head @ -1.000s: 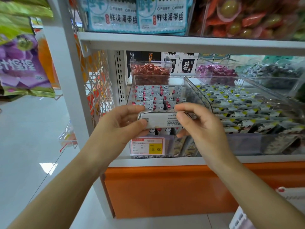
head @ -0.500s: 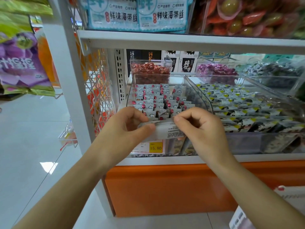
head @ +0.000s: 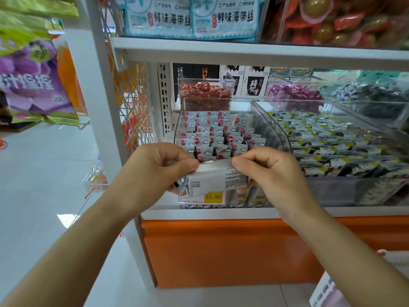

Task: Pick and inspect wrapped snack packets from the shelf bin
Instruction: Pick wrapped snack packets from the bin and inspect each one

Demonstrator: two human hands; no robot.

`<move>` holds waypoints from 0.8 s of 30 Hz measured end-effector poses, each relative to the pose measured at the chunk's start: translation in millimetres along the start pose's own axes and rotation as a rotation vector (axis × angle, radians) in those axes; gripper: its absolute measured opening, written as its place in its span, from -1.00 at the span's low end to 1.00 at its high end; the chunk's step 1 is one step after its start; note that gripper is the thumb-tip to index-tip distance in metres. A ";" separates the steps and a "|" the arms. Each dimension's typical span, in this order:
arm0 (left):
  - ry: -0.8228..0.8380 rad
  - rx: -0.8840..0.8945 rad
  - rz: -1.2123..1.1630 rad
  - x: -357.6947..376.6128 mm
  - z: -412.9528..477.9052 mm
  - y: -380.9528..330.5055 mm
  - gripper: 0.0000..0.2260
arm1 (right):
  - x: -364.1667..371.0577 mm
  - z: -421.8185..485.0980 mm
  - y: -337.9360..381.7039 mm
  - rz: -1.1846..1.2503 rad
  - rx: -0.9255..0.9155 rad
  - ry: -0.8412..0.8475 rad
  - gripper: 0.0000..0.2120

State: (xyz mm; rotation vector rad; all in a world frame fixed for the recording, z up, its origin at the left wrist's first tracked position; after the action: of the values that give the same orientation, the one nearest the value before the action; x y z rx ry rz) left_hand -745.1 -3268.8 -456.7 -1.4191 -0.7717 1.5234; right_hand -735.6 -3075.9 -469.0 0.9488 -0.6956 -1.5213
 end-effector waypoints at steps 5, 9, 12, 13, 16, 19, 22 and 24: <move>0.125 0.016 -0.034 5.9 -3.8 -2.1 -0.71 | -6.8 0.8 -6.7 0.083 0.120 -0.090 -0.84; 0.035 0.100 0.084 7.3 -3.6 -3.8 -0.61 | -7.7 1.0 -15.7 0.212 0.192 -0.098 -0.87; -0.068 0.108 -0.032 4.7 -0.8 -1.8 -0.70 | -4.7 1.2 -18.0 0.332 0.170 -0.017 -0.58; -0.091 0.108 -0.051 4.6 0.1 -0.5 -0.72 | -3.8 1.4 -18.0 0.298 0.142 0.001 -0.51; -0.171 0.170 0.006 6.4 0.5 -3.3 -0.74 | -2.8 3.9 -16.7 0.209 0.079 -0.050 -0.52; -0.303 0.307 0.302 -0.5 9.1 -13.1 -0.48 | -5.2 15.3 -17.1 0.242 0.077 -0.142 -0.61; -0.310 0.272 0.515 -11.4 33.4 -9.4 -0.33 | -8.1 37.6 -16.8 0.134 0.061 -0.247 -0.83; -0.251 0.202 0.636 -11.7 47.2 2.0 -0.33 | -5.2 59.4 -17.4 0.014 0.043 -0.292 -0.85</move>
State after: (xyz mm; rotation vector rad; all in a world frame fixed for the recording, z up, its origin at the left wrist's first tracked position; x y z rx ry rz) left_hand -792.3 -3274.1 -446.3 -1.4041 -0.2931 2.2279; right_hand -795.6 -3072.4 -453.3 0.7578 -0.9438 -1.6557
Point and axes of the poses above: each hand's wrist, its own z-axis towards the middle knuckle, its own x-axis out of the palm, y = z × x, the point moved 3 cm from there along z, towards the middle knuckle, and after that the axes turned 8 degrees about -x, right-handed, at the moved point
